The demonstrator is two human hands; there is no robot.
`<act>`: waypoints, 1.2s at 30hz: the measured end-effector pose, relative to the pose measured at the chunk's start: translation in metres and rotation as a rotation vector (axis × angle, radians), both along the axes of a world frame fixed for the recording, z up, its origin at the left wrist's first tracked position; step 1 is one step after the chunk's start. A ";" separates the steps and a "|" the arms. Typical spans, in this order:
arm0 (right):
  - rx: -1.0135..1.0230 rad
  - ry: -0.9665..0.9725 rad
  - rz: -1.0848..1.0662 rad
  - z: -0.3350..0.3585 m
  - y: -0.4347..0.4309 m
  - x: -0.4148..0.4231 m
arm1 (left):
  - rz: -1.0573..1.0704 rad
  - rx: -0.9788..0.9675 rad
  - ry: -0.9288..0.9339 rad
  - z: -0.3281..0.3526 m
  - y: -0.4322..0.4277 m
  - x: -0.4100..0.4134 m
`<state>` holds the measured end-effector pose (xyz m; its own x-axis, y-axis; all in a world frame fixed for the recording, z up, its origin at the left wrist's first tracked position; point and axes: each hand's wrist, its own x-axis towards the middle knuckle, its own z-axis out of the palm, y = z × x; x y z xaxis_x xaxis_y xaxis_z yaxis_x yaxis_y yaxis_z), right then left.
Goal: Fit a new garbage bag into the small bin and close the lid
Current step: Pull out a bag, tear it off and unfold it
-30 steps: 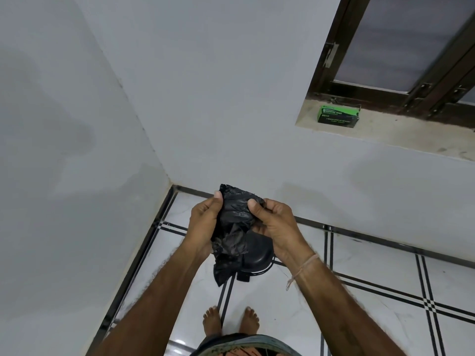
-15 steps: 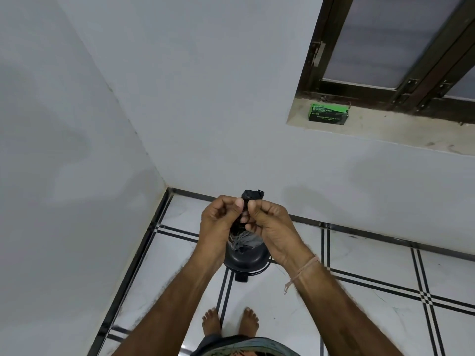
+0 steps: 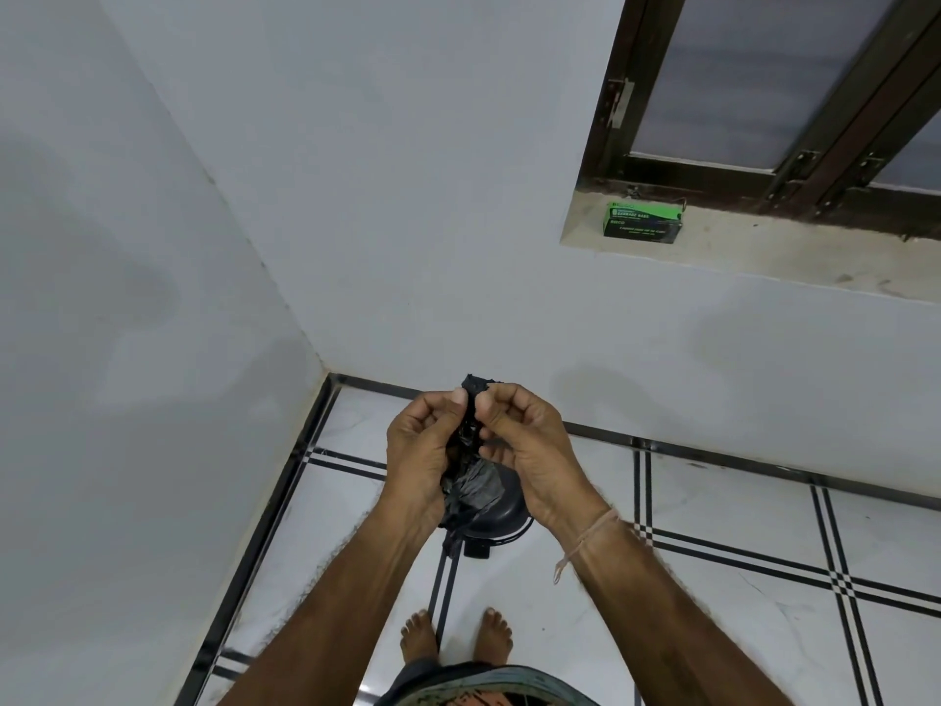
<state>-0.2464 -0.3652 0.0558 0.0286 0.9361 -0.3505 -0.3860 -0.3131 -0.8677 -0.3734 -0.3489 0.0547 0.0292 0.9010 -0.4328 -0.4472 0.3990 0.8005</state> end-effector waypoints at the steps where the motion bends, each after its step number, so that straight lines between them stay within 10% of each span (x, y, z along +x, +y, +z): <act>1: -0.004 -0.011 -0.005 0.000 0.000 0.000 | 0.000 -0.002 0.006 0.001 0.000 0.001; 18: -0.350 0.168 -0.371 -0.017 0.019 0.024 | 0.013 -0.121 0.030 -0.023 0.013 -0.025; 24: -0.266 -0.007 -0.582 -0.034 0.022 0.025 | -0.235 0.027 0.278 -0.043 0.007 -0.031; 36: -0.064 -0.117 -0.247 -0.022 0.035 0.034 | -0.894 0.144 0.248 -0.022 0.018 -0.017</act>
